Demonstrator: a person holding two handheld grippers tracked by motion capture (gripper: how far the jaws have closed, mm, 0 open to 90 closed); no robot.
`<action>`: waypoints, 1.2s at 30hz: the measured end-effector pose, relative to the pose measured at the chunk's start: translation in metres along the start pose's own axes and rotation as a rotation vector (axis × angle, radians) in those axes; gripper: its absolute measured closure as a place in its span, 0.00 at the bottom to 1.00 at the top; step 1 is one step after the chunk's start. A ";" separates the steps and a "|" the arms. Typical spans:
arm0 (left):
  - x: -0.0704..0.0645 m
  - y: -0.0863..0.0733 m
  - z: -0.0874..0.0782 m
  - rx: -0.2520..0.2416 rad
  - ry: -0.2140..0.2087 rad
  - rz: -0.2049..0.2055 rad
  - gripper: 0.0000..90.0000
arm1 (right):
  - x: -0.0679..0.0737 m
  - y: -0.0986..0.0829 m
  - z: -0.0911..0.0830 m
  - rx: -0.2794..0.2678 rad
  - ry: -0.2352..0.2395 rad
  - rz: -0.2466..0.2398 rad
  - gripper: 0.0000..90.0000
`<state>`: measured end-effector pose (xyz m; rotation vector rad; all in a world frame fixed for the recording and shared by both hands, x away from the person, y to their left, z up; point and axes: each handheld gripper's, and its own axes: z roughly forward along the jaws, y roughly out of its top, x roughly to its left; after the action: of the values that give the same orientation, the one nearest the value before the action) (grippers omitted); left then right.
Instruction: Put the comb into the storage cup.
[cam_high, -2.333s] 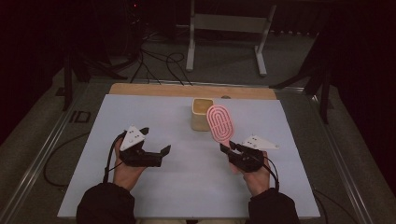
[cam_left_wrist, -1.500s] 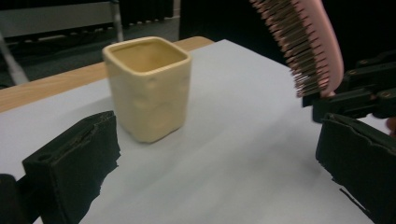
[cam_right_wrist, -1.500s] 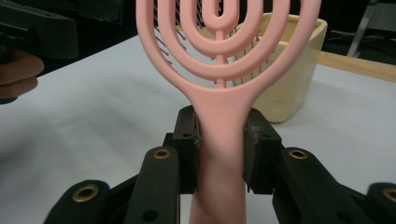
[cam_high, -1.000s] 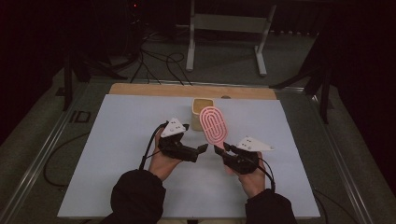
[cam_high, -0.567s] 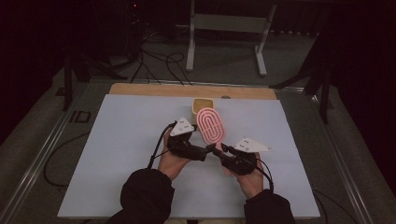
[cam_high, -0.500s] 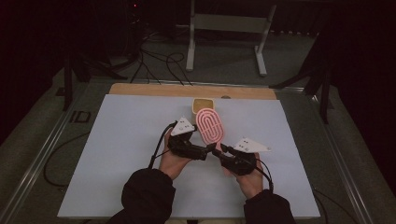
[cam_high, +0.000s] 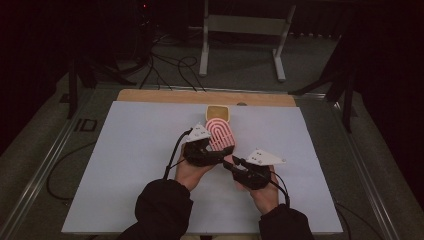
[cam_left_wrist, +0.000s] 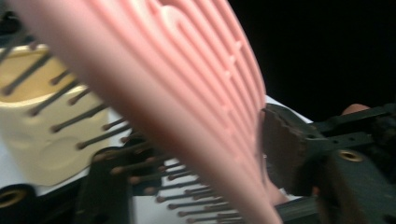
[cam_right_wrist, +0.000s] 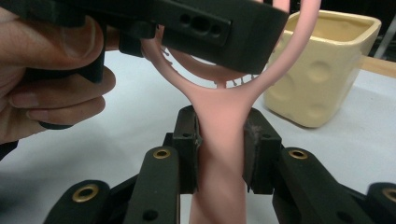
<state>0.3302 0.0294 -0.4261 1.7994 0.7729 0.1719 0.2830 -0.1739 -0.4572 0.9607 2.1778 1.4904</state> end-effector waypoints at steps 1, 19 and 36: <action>0.000 0.000 0.000 -0.001 -0.011 -0.008 0.52 | 0.000 0.000 0.000 -0.002 0.002 -0.001 0.78; -0.002 -0.003 0.000 -0.044 -0.096 -0.055 0.70 | -0.002 -0.002 0.002 0.003 0.016 0.008 0.78; 0.001 -0.004 -0.003 -0.055 -0.064 -0.067 0.72 | -0.005 -0.002 0.003 -0.012 0.019 0.021 0.45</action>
<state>0.3275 0.0330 -0.4287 1.7163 0.7748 0.0909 0.2877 -0.1755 -0.4607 0.9730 2.1752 1.5265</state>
